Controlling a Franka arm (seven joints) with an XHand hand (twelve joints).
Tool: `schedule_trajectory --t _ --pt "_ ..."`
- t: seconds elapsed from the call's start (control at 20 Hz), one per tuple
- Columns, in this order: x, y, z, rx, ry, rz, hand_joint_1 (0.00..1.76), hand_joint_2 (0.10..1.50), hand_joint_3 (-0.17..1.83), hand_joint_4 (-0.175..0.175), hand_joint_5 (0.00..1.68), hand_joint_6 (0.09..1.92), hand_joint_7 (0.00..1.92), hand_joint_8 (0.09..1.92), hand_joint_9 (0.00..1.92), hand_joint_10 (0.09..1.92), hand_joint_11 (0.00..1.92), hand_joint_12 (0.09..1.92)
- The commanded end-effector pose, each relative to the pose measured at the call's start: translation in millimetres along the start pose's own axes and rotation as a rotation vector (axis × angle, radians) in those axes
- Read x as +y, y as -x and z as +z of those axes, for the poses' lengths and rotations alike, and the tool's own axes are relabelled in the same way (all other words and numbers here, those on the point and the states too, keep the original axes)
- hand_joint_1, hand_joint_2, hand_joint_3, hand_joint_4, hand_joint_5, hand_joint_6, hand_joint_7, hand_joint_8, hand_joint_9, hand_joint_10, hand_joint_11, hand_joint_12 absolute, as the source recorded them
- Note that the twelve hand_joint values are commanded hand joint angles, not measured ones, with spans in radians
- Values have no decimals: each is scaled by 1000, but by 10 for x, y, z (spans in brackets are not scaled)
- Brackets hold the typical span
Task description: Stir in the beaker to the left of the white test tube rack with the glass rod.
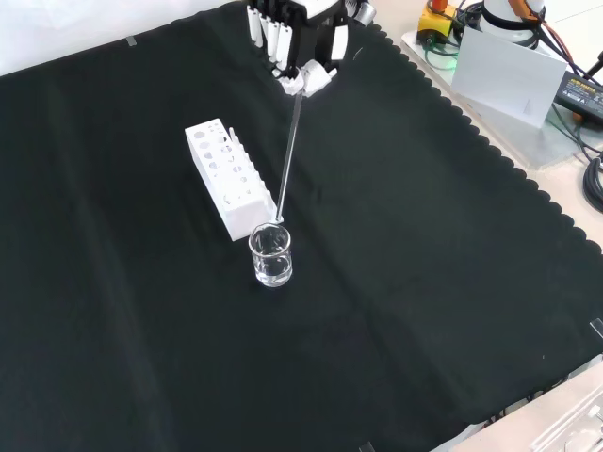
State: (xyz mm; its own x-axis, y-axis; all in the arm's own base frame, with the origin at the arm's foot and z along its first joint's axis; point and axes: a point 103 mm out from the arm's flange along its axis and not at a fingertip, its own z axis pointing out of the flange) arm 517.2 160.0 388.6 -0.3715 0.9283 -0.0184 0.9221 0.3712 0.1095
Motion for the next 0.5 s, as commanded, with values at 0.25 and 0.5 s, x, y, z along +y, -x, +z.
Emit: schedule_trajectory --t 0.25,0.5 --pt "113 81 168 11 -10 -5 1339 407 996 -175 1424 543 1494 482 1905 235 1683 830" --pt "127 127 278 17 -18 -1 1340 408 995 -175 1423 544 1493 483 1905 235 1684 831"
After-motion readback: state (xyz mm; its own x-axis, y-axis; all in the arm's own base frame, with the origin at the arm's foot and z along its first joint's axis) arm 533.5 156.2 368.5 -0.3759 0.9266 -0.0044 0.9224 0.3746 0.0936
